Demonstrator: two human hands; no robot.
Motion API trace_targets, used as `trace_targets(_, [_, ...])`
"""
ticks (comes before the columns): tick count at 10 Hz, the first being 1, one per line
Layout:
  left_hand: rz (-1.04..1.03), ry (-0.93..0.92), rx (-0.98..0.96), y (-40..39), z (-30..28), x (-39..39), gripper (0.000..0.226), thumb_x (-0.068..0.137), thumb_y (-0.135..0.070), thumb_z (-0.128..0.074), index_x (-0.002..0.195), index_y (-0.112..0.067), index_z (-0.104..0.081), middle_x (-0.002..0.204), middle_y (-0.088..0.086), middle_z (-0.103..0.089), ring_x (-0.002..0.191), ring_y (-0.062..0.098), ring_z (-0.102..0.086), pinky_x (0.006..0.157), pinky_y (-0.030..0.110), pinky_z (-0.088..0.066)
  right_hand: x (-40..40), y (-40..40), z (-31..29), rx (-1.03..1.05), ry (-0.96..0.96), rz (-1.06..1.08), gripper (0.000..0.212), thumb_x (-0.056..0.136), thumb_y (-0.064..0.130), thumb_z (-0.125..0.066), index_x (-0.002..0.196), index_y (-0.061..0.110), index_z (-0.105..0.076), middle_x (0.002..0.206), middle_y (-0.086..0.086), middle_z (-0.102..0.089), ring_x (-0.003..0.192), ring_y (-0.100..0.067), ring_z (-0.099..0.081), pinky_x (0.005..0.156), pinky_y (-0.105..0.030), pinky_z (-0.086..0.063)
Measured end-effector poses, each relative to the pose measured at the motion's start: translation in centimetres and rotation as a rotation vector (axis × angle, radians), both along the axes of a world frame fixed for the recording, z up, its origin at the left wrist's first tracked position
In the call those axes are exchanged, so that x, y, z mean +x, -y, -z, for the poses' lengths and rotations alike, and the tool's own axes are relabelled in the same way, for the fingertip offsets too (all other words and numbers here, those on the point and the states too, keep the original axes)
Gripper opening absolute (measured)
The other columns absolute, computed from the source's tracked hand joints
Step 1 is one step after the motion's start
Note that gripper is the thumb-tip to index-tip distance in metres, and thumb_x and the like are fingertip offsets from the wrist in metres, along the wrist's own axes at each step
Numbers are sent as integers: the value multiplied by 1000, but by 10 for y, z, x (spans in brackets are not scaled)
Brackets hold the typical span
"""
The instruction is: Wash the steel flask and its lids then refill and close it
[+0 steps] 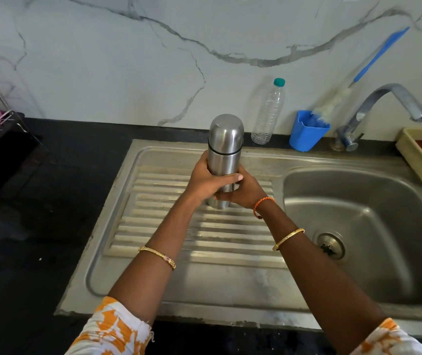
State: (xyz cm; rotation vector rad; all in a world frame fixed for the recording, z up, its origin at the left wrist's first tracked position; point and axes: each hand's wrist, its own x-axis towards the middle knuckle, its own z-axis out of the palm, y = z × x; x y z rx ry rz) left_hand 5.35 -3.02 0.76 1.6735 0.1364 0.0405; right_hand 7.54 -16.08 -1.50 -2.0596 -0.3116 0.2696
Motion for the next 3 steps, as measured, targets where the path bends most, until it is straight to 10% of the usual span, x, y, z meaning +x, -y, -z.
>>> trace_targets(3, [-349,139,276,13,22,-40,99,66,-49,-80,142,-18,-25,138,0,-29,124,15,-39,98,33,-44,-11,15,-6,19,-86,89,58,78,14,-74,128,16,-47,126,3,-53,114,-13,-52,82,-21,-44])
